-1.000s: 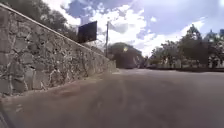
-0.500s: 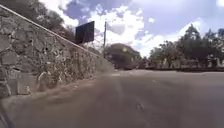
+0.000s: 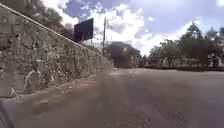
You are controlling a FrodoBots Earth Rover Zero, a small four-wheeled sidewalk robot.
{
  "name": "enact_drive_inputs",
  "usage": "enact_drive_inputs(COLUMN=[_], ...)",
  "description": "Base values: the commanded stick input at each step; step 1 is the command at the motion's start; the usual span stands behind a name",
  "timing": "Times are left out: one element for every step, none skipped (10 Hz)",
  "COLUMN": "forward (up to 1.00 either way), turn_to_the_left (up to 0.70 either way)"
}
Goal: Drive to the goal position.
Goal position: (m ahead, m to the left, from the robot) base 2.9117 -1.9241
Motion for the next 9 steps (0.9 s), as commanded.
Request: enact_drive_inputs(forward=[0.70, 0.70, 0.70, 0.70, 0.70, 0.70, 0.70, 0.70, 0.70], turn_to_the_left=[0.00, 0.00, 0.00, 0.00, 0.00, 0.00, 0.00, 0.00, 0.00])
